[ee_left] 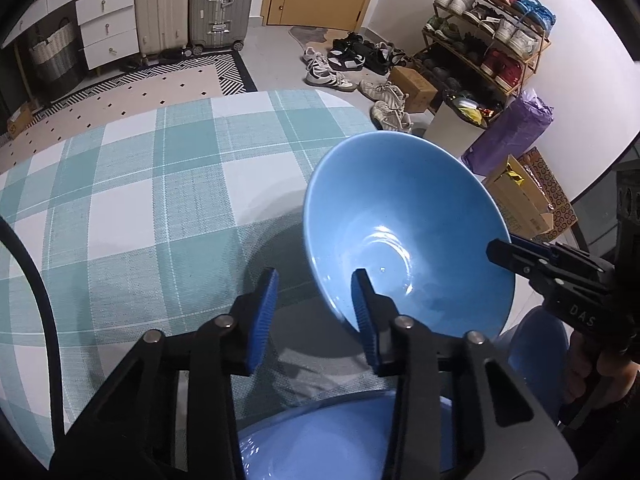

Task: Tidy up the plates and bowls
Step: 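Close the left tool on a blue bowl rim while the right tool grips another blue bowl, then lift both blue bowls and carry them over the table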

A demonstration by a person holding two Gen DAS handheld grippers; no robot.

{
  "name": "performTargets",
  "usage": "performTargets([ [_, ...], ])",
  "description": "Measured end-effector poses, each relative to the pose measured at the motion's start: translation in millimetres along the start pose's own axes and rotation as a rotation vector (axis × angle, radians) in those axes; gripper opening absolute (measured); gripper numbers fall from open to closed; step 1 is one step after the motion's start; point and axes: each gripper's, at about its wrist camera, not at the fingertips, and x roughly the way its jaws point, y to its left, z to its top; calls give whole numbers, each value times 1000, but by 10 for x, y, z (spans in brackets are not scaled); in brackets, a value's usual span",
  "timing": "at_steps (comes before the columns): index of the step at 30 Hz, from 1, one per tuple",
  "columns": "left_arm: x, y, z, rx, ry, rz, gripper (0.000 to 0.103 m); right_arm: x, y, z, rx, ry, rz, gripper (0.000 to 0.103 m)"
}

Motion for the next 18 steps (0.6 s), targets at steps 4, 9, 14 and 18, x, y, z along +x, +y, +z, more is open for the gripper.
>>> performTargets([
  [4,-12,-46,0,10,-4,-16,17,7,11,4,-7,0,6,20],
  [9,-33,-97,-5,24,-9,0,16,1,29,1,-24,-8,-2,17],
  [14,-37,-108,-6,23,-9,7,15,-1,31,-5,-29,-16,-1,17],
  [18,-47,-89,-7,22,-12,10,15,-2,41,-8,-31,-16,-5,17],
])
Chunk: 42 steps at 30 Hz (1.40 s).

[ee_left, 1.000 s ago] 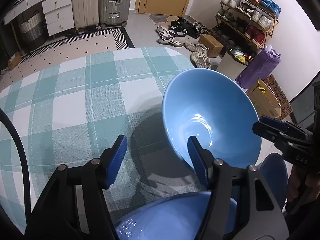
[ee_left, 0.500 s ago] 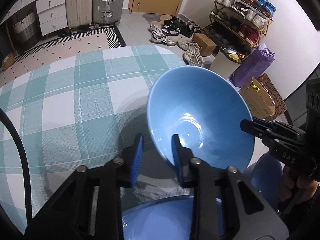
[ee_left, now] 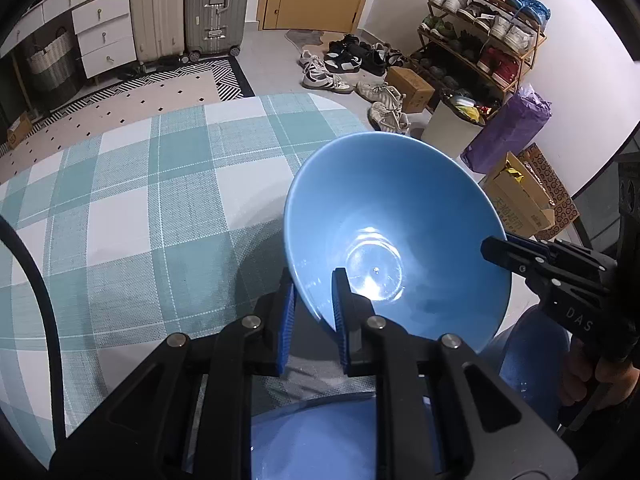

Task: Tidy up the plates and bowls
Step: 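Lift both blue bowls and carry them over the table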

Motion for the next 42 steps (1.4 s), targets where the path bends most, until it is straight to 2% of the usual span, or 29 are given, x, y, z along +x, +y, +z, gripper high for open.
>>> performTargets([
  [10,-143,-59,18,14,-34,-1,15,-107,5,7,0,-29,-6,17],
  [21,-484,-238,-2,39,-81,-4,15,-435,45,-3,-5,-84,-23,17],
  [42,-1502,-537,-234,68,-179,-15,15,-1267,309,-121,-40,-187,-30,17],
])
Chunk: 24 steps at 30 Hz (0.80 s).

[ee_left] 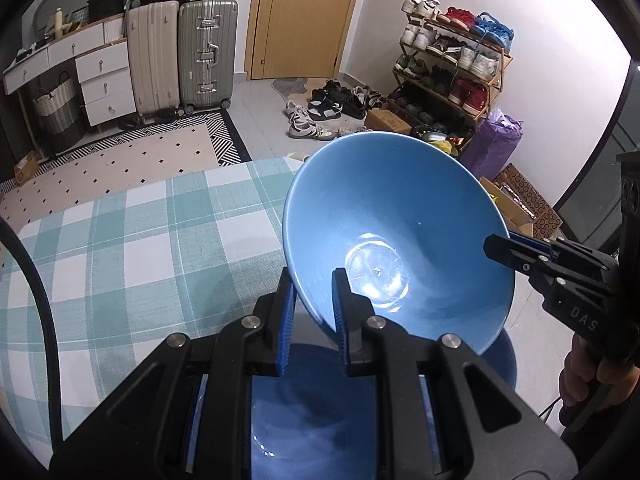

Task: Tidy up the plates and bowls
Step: 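Lift both blue bowls and carry them over the table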

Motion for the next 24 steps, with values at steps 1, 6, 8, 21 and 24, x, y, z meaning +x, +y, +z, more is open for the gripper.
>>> performTargets([
  [1,-65,-12,-14,1,-4,-1,15,-31,19,-4,-2,-3,1,17],
  [6,-312,-42,-77,1,-19,-7,15,-231,111,-34,-13,-22,4,17],
  [8,-414,-47,-107,-1,-23,-9,15,-299,149,-39,-17,-29,6,17],
  [21,-985,-2,-347,-4,-48,11,15,-658,497,-153,-41,-64,39,18],
  [24,-1072,20,-414,-8,-49,16,15,-698,577,-195,-47,-69,48,18],
])
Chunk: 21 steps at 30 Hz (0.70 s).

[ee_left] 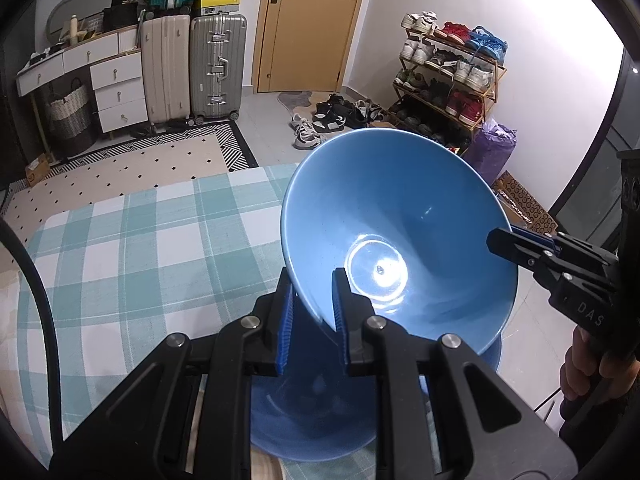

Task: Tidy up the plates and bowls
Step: 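Lift both blue bowls and carry them over the table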

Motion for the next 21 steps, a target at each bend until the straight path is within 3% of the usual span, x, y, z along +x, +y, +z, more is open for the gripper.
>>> performTargets([
  [21,-364,264,-385,-15,-1,26,15,-80,426,-304,-8,-5,60,18],
])
